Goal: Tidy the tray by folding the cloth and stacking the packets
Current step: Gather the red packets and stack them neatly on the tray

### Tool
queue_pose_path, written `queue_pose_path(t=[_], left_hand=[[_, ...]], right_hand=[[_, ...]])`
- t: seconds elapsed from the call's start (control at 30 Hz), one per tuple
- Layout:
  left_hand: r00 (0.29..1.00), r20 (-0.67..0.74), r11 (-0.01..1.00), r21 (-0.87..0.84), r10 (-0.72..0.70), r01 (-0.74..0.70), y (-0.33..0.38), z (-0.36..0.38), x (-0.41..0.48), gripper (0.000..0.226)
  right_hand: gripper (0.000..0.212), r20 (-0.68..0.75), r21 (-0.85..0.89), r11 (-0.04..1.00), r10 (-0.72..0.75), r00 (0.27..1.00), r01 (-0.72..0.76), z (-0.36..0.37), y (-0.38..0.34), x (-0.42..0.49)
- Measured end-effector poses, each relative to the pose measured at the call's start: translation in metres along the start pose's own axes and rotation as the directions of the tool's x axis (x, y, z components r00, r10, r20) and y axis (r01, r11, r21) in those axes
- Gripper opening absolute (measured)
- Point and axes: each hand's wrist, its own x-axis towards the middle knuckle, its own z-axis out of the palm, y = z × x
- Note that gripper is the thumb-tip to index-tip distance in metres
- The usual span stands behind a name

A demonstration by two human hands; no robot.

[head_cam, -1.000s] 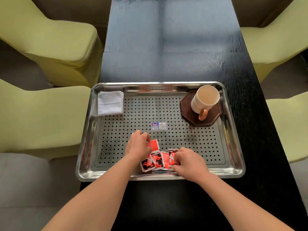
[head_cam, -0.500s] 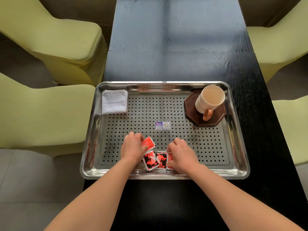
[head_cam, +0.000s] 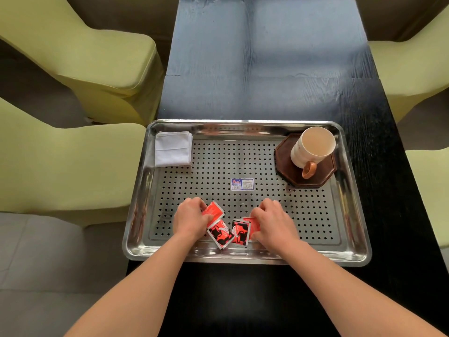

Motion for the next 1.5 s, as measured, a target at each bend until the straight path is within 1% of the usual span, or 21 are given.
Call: queue_pose_path(t=[0.07,0.13,0.2,0.27,0.3,0.37,0.5,0.6,0.67,0.73,0.8,0.83,0.9,1.0,1.07,1.17,1.23,1.27,1.37,1.43,1.5], left_hand=[[1.000,-0.022,0.999,-0.046,-0.013,0.012,0.001,-0.002,0.002,0.020],[0.995,-0.101,0.995,-0.100,0.008,-0.018,0.000,-0.005,0.001,0.019],[0.975,-0.205,0.991,-0.077,0.088,-0.106,-0.002,-0.008,-0.003,0.021],[0.942,-0.252,0.974,0.028,0.223,-0.223,-0.008,-0.010,-0.010,0.020],[0.925,-0.244,0.957,0.091,0.290,-0.276,-0.011,-0.009,-0.013,0.019],[0.913,-0.194,0.930,0.157,0.358,-0.331,-0.017,-0.006,-0.020,0.017],[0.932,-0.128,0.936,0.149,0.339,-0.320,-0.029,0.002,-0.027,0.009],[0.943,-0.110,0.947,0.115,0.313,-0.301,-0.033,0.001,-0.030,0.013],[0.942,-0.126,0.949,0.100,0.312,-0.300,-0.034,-0.001,-0.032,0.013],[0.949,-0.148,0.960,0.063,0.278,-0.271,-0.035,-0.003,-0.033,0.016],[0.960,-0.158,0.973,0.024,0.229,-0.228,-0.037,-0.003,-0.033,0.019],[0.966,-0.158,0.978,0.008,0.206,-0.207,-0.037,-0.002,-0.033,0.020],[0.975,-0.155,0.986,-0.027,0.161,-0.167,-0.037,-0.001,-0.033,0.023],[0.982,-0.133,0.990,-0.023,0.135,-0.140,-0.036,0.001,-0.034,0.029],[0.983,-0.106,0.988,0.022,0.153,-0.151,-0.037,0.002,-0.033,0.038],[0.974,-0.019,0.970,0.093,0.226,-0.224,-0.037,0.001,-0.030,0.056],[0.959,0.047,0.944,0.168,0.281,-0.285,-0.036,-0.002,-0.027,0.063],[0.951,0.066,0.927,0.210,0.303,-0.310,-0.036,-0.003,-0.026,0.062],[0.935,0.057,0.891,0.288,0.349,-0.350,-0.038,-0.005,-0.023,0.055],[0.932,0.040,0.888,0.294,0.359,-0.355,-0.039,-0.007,-0.023,0.051],[0.936,0.038,0.891,0.293,0.351,-0.346,-0.040,-0.008,-0.022,0.050]], right_hand=[[0.039,0.003,0.049,0.998,0.045,0.999,-0.045,-0.002,0.000,0.001],[0.037,0.010,0.143,0.982,0.120,0.993,-0.120,-0.005,0.002,0.002],[0.031,0.022,0.246,0.952,0.180,0.983,-0.180,-0.008,0.005,0.001],[0.024,0.055,0.378,0.898,0.223,0.973,-0.226,-0.011,0.008,-0.001],[0.021,0.067,0.435,0.867,0.239,0.969,-0.244,-0.011,0.010,-0.003],[0.015,0.069,0.519,0.815,0.261,0.963,-0.258,-0.012,0.011,-0.007],[0.024,0.032,0.634,0.733,0.291,0.956,-0.245,-0.014,0.011,-0.016],[0.026,0.009,0.697,0.679,0.312,0.950,-0.230,-0.016,0.010,-0.023],[0.026,-0.045,0.690,0.693,0.328,0.944,-0.208,-0.018,0.009,-0.027],[0.023,-0.146,0.639,0.757,0.294,0.945,-0.137,-0.018,0.008,-0.030],[0.020,-0.247,0.544,0.839,0.174,0.953,-0.012,-0.016,0.005,-0.032],[0.018,-0.263,0.484,0.874,0.105,0.959,0.036,-0.013,0.002,-0.032],[0.017,-0.196,0.360,0.931,0.010,0.981,0.062,-0.007,-0.002,-0.033],[0.018,-0.028,0.279,0.960,-0.026,0.999,0.033,0.002,-0.001,-0.034],[0.021,0.018,0.263,0.965,-0.016,1.000,0.010,0.005,0.003,-0.037],[0.019,-0.038,0.334,0.940,0.079,0.996,-0.062,0.004,0.013,-0.041],[0.014,-0.085,0.374,0.920,0.160,0.984,-0.117,0.002,0.020,-0.040],[0.019,-0.087,0.374,0.915,0.194,0.977,-0.149,0.002,0.023,-0.039],[0.048,-0.003,0.293,0.929,0.236,0.972,-0.225,0.003,0.027,-0.034],[0.056,0.028,0.228,0.947,0.227,0.973,-0.228,0.005,0.026,-0.031],[0.057,0.037,0.208,0.949,0.234,0.972,-0.236,0.006,0.025,-0.028]])
